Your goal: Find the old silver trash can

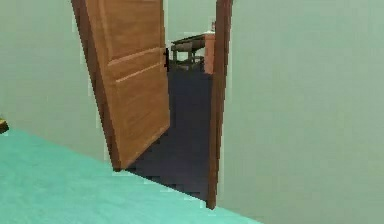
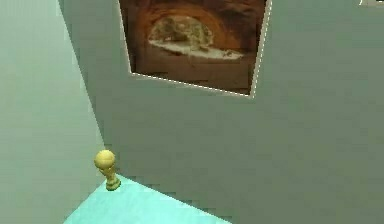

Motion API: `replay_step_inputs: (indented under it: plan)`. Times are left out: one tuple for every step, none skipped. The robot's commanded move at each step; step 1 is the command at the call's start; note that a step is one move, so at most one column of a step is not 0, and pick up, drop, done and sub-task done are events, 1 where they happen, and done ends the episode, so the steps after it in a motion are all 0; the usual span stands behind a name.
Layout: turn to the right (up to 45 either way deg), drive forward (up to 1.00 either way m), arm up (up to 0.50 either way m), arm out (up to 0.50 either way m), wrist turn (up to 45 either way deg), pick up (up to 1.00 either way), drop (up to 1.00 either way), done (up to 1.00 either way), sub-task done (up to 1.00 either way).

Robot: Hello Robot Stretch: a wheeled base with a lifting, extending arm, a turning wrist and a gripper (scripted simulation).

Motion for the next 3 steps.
replay_step_inputs:
  plan:
    - [-15.0, 0.0, 0.0, 0.0, 0.0, 0.0, 0.0, 0.0, 0.0]
    - [0.0, 0.95, 0.0, 0.0, 0.0, 0.0, 0.0, 0.0, 0.0]
    - [27.0, 0.0, 0.0, 0.0, 0.0, 0.0, 0.0, 0.0, 0.0]
